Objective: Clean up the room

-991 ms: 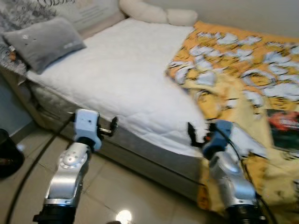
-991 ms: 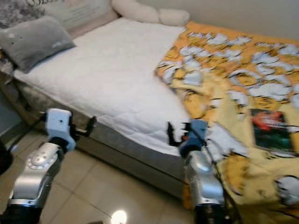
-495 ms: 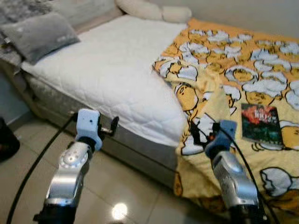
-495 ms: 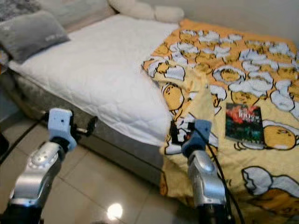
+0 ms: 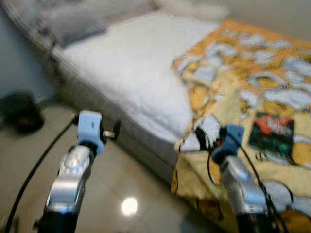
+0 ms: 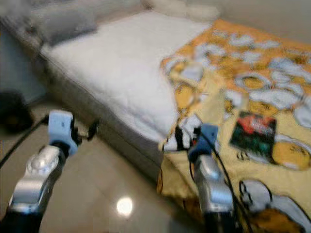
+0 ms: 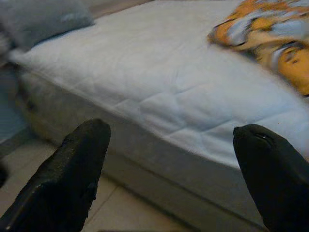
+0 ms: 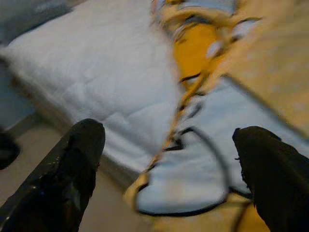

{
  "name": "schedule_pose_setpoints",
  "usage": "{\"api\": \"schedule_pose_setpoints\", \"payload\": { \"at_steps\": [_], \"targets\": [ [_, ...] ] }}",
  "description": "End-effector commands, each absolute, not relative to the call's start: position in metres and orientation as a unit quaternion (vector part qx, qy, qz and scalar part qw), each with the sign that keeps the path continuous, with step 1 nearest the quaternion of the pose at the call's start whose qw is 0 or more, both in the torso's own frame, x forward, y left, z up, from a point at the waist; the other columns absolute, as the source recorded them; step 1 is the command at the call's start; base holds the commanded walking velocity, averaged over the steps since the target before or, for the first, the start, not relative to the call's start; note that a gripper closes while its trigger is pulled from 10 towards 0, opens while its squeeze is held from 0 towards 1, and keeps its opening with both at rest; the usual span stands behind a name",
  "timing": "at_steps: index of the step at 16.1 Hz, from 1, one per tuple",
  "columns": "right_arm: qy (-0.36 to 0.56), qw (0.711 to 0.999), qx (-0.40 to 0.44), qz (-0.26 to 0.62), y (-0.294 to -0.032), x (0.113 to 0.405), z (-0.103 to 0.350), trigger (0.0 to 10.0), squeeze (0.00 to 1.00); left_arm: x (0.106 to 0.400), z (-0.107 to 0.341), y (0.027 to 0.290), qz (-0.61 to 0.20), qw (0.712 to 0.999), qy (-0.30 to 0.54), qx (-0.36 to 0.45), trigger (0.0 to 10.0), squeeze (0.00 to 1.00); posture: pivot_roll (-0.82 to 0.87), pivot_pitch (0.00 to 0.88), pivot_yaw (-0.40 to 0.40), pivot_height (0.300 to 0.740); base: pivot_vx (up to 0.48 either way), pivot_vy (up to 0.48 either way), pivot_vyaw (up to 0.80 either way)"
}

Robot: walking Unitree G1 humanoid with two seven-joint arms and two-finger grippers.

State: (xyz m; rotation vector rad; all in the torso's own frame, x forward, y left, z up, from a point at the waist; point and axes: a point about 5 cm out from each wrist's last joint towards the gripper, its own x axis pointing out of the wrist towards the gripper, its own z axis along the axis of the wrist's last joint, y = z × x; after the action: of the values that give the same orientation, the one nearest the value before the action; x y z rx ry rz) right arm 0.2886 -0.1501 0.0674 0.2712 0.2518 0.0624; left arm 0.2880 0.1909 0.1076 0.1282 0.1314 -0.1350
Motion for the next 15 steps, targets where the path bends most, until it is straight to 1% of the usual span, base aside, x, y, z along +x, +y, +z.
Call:
{"api": "schedule_pose_setpoints", "payload": {
  "at_steps": [1,4,9,13,15],
  "targets": [
    [0.119,0.984,0.129,0.036,-0.1493,0.2910,0.0714,10.0,1.00,0.2897,0.1092,0.1898,-0.068,0.994,0.063,0.065,10.0,0.85,0.05,0.000,0.018,0.740,0.000,-0.349,0.47],
    [0.120,0.984,0.127,0.036,-0.1509,0.2909,0.0708,10.0,1.00,0.2899,0.1088,0.1884,-0.068,0.994,0.063,0.064,10.0,0.85,0.05,0.000,0.016,0.740,0.000,-0.351,0.47],
    [0.127,0.984,0.126,0.026,-0.1546,0.2904,0.0679,10.0,1.00,0.2902,0.1084,0.1872,-0.069,0.994,0.063,0.064,10.0,0.85,0.05,0.000,0.015,0.740,0.000,-0.352,0.00],
    [0.126,0.984,0.124,0.039,-0.1512,0.2912,0.0687,10.0,1.00,0.2906,0.1084,0.1865,-0.072,0.993,0.063,0.065,10.0,0.84,0.05,0.000,0.013,0.740,0.000,-0.352,0.00],
    [0.124,0.983,0.124,0.047,-0.1481,0.2915,0.0697,10.0,1.00,0.2909,0.1086,0.1871,-0.073,0.993,0.062,0.066,10.0,0.85,0.05,0.000,0.013,0.740,0.000,-0.352,0.80]
  ]
}}
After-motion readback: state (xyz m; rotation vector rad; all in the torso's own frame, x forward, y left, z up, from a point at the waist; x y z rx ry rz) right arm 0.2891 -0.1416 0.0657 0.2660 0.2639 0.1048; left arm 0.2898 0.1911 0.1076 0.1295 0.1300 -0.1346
